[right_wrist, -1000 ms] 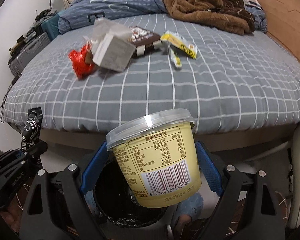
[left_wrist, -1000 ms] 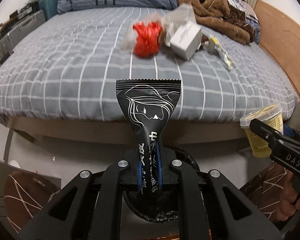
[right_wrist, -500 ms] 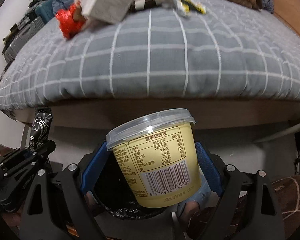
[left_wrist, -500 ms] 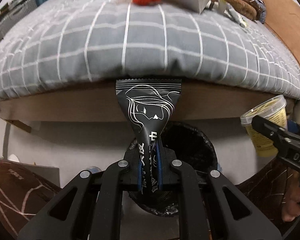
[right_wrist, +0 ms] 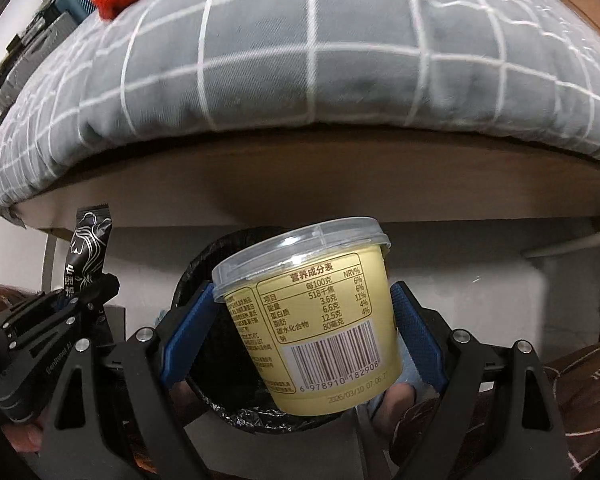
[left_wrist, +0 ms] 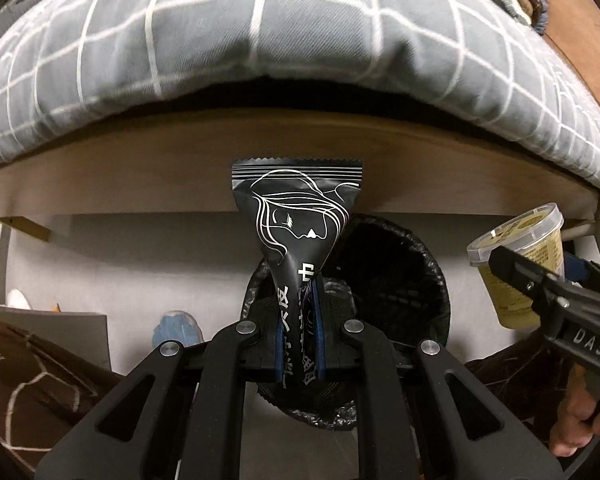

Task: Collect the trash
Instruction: 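Open the right tool over the bin while the left tool releases the sachet into it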

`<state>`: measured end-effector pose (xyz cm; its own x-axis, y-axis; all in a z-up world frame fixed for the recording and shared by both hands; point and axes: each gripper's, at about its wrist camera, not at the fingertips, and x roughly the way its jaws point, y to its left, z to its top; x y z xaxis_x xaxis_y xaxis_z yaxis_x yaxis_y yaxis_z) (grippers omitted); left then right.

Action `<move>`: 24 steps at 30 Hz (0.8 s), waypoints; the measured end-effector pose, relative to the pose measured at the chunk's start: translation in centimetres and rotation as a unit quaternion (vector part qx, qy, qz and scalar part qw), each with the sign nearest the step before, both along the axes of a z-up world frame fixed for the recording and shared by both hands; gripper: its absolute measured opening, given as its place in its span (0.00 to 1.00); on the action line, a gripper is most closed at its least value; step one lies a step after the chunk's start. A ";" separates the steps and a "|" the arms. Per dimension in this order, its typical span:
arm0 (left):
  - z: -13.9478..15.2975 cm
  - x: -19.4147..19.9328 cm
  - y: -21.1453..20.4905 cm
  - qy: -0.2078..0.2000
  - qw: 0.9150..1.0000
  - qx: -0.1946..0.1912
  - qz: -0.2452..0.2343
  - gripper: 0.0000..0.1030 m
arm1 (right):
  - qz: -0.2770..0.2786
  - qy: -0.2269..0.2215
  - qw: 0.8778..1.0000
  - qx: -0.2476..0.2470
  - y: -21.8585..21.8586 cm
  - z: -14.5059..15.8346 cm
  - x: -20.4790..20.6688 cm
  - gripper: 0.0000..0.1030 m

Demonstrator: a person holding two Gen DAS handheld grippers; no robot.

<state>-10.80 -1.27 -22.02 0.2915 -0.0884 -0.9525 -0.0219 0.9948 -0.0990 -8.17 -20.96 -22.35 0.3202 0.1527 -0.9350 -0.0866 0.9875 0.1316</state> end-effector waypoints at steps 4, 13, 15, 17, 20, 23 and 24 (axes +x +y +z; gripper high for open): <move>-1.1 -0.1 0.6 0.017 1.000 -0.006 0.006 0.10 | 0.008 0.015 1.000 -0.003 1.1 -1.2 0.4 0.81; -2.4 -0.5 2.1 0.038 0.999 0.012 0.018 0.10 | 0.016 0.048 0.999 0.000 1.5 -3.3 0.5 0.81; -2.6 -0.6 2.3 0.041 0.999 0.019 0.018 0.10 | 0.021 0.049 0.999 -0.007 1.9 -3.3 0.4 0.82; -2.6 -0.6 2.3 0.041 0.999 0.021 0.019 0.10 | 0.029 0.048 0.998 -0.012 2.4 -3.3 0.3 0.84; -2.5 -0.6 2.0 0.040 0.999 0.020 0.019 0.10 | 0.036 0.029 0.999 -0.022 3.2 -2.9 0.0 0.93; -2.8 -0.5 1.7 0.042 0.999 0.018 0.017 0.10 | 0.033 0.024 0.999 -0.027 3.0 -2.6 -0.1 0.93; -2.8 -0.4 1.6 0.044 0.999 0.016 0.017 0.10 | 0.031 0.024 0.999 -0.025 2.7 -2.5 -0.1 0.93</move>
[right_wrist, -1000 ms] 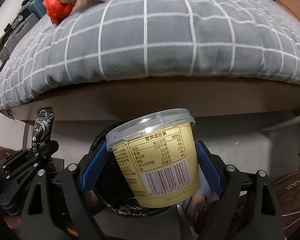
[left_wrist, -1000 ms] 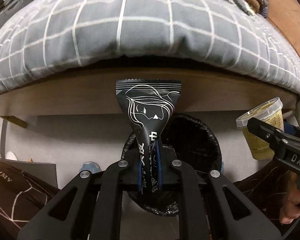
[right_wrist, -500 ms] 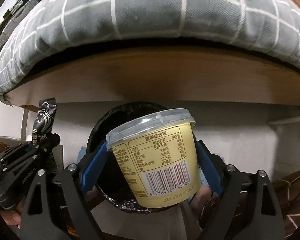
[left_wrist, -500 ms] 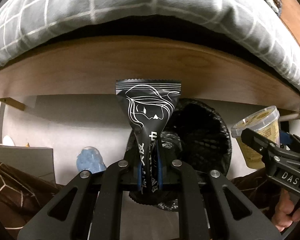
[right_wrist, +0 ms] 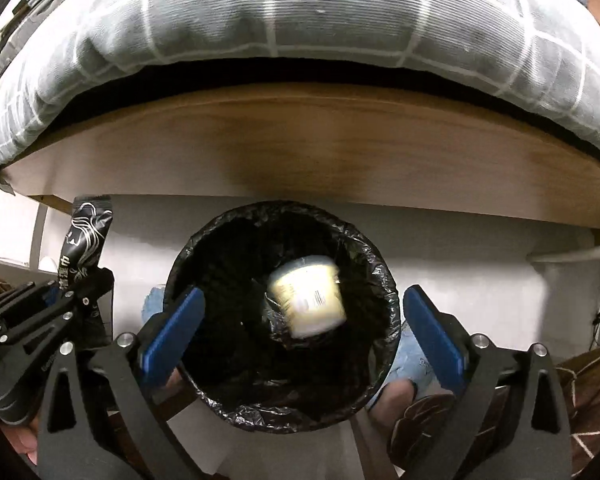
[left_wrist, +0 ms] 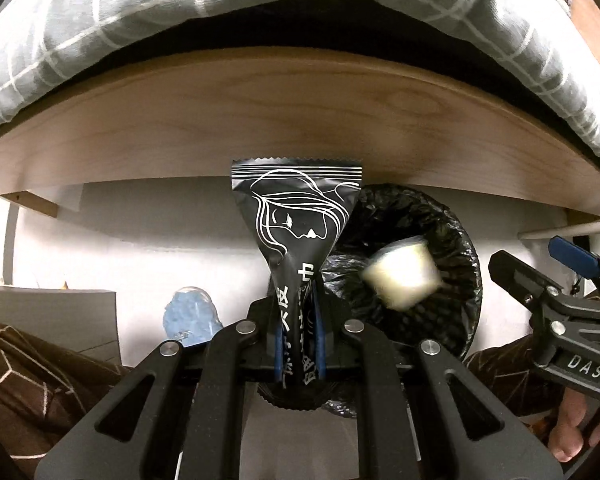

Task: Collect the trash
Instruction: 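Open the right tool over the bin while the left tool releases the sachet into it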

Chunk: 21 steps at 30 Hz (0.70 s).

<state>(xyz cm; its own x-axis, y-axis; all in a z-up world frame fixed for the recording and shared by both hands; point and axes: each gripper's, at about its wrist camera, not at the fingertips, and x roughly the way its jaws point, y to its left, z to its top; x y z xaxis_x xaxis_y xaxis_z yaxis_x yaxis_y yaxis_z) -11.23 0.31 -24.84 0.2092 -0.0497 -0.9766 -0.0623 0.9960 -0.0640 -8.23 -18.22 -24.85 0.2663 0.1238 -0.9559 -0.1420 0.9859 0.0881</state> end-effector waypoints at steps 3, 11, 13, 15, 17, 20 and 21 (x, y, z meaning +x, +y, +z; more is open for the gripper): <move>0.0 0.2 -0.3 -0.001 1.000 -0.003 -0.005 0.10 | -0.008 -0.008 1.000 -0.011 -0.8 0.4 0.1 0.93; -0.4 0.8 -2.6 0.003 1.000 -0.013 -0.028 0.10 | -0.041 -0.031 0.998 -0.030 -4.9 1.8 0.9 0.93; -0.5 1.0 -3.6 0.003 0.999 -0.011 -0.039 0.10 | -0.041 -0.029 0.998 -0.036 -5.6 1.9 0.9 0.93; -0.5 1.2 -4.6 0.000 0.999 -0.010 -0.049 0.10 | -0.040 -0.035 0.998 -0.039 -6.2 2.1 0.7 0.93; -0.7 1.4 -5.6 0.002 0.998 -0.012 -0.055 0.10 | -0.048 -0.036 0.998 -0.038 -6.9 2.1 0.3 0.93; -1.2 1.4 -6.6 0.011 0.998 -0.025 -0.059 0.10 | -0.059 -0.033 0.997 -0.041 -8.1 1.6 0.1 0.93; -1.2 1.4 -7.0 0.012 0.998 -0.025 -0.061 0.10 | -0.062 -0.031 0.997 -0.041 -8.6 1.5 0.0 0.93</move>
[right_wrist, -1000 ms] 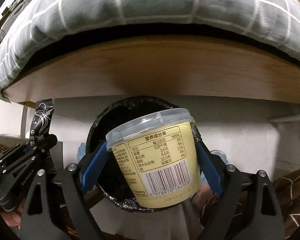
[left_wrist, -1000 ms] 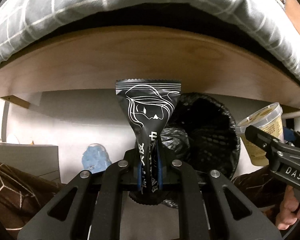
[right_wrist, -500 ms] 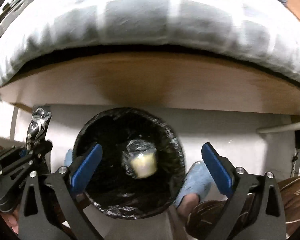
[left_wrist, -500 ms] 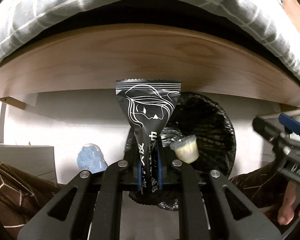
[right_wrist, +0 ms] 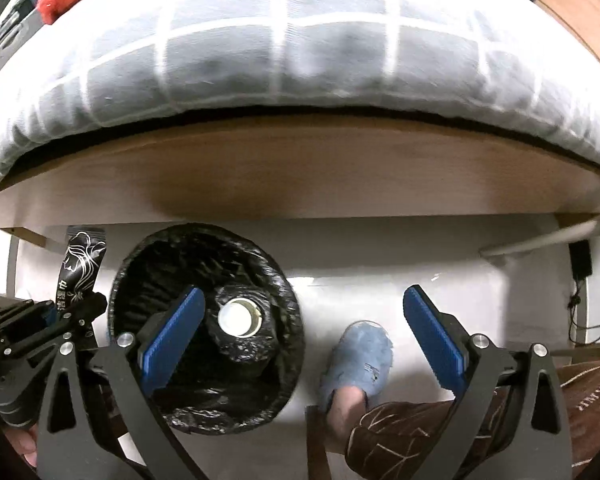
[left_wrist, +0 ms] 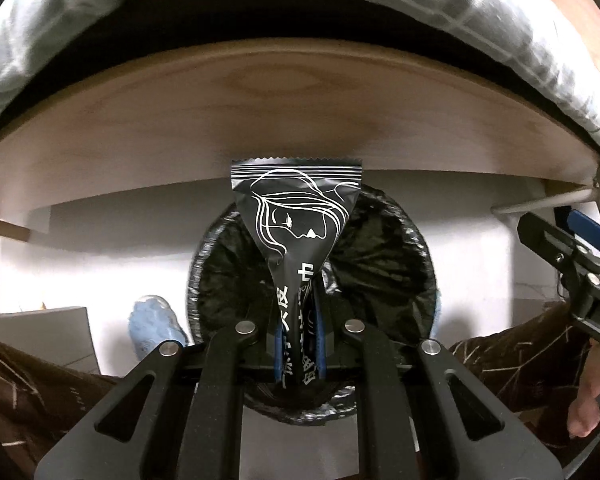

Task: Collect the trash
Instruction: 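Open the right tool over the bin while the left tool releases the sachet into it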

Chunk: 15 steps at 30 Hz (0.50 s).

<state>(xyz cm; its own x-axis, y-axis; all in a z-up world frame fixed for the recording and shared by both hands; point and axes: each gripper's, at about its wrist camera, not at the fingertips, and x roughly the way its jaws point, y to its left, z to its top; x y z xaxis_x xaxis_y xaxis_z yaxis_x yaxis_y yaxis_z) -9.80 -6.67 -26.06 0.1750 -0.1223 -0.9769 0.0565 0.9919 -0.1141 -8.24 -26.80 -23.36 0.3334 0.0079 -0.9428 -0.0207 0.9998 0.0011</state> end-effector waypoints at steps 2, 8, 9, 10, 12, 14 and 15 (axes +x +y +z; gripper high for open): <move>0.0 0.1 -1.0 -0.002 1.000 0.003 -0.008 0.10 | -0.006 0.004 1.000 -0.001 -0.6 -0.2 -0.1 0.93; -0.7 0.0 -3.0 -0.003 1.000 0.015 -0.027 0.11 | -0.031 0.002 0.999 -0.010 -1.6 -0.5 -0.5 0.93; -0.8 0.0 -3.2 -0.001 0.999 0.015 -0.029 0.11 | -0.033 -0.001 0.999 -0.010 -1.6 -0.5 -0.4 0.93; -1.0 -0.1 -3.3 0.000 0.999 0.014 -0.030 0.11 | -0.034 -0.002 0.999 -0.010 -1.7 -0.6 -0.3 0.93; -1.2 -0.2 -3.6 0.001 0.999 0.018 -0.035 0.11 | -0.038 -0.001 0.999 -0.010 -1.8 -0.7 -0.3 0.93; -1.6 -0.2 -3.8 0.005 0.999 0.018 -0.038 0.11 | -0.043 0.003 0.999 -0.010 -2.1 -0.7 -0.3 0.93; -1.7 -0.2 -3.9 0.005 0.999 0.017 -0.038 0.12 | -0.044 0.004 0.999 -0.010 -2.3 -0.7 -0.3 0.93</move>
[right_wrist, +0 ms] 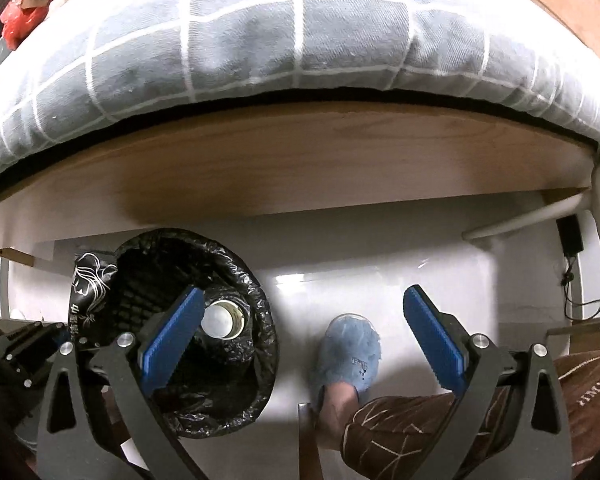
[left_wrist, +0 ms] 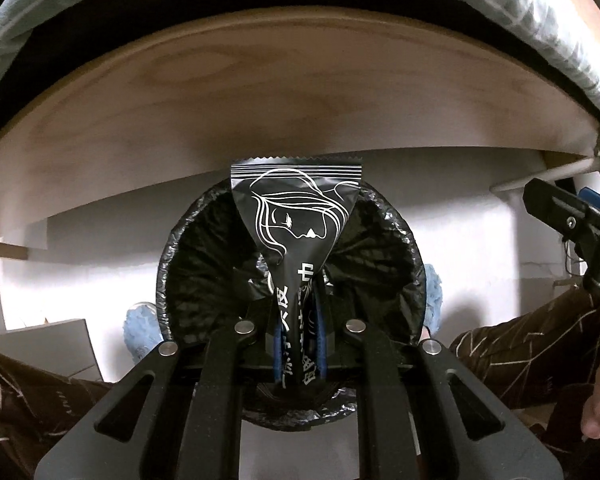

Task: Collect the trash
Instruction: 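Open the right tool over the bin while the left tool releases the sachet into it, then raise both open tools from the bin back toward the bed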

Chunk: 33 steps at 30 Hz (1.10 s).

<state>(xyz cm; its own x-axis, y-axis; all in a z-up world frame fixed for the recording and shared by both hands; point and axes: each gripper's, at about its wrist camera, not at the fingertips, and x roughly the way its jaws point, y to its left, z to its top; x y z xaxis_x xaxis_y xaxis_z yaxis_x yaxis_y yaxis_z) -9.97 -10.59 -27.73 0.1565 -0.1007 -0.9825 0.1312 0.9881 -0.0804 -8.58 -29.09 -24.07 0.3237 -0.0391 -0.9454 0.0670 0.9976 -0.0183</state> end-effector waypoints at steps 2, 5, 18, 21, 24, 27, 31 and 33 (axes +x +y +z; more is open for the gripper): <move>-0.2 0.0 -0.2 0.000 1.000 -0.001 -0.003 0.13 | -0.001 0.001 1.000 0.000 -0.1 -0.1 0.0 0.93; -0.5 -0.1 -0.3 -0.002 1.000 0.001 -0.004 0.18 | 0.001 0.001 1.000 0.001 0.0 -0.2 0.0 0.93; 0.5 0.2 0.4 -0.035 0.999 0.011 0.011 0.66 | 0.009 0.002 1.000 0.007 0.8 -0.5 0.4 0.93; 1.2 0.2 0.9 -0.051 0.998 0.017 0.012 0.77 | 0.003 -0.004 1.000 0.013 0.7 -0.1 0.4 0.93; 2.0 0.1 1.4 -0.067 0.997 0.024 0.016 0.90 | 0.001 -0.016 1.000 0.018 0.5 0.7 0.5 0.93; 2.9 0.1 2.0 -0.077 0.996 0.024 0.021 0.93 | -0.003 -0.034 0.999 0.026 0.1 1.8 0.5 0.93; 4.6 0.0 2.7 -0.096 0.995 0.020 0.029 0.94 | 0.001 -0.052 0.998 0.019 0.0 3.0 0.3 0.93; 5.5 -0.2 3.1 -0.104 0.994 0.014 0.036 0.94 | 0.007 -0.059 0.998 0.015 0.1 3.5 0.2 0.93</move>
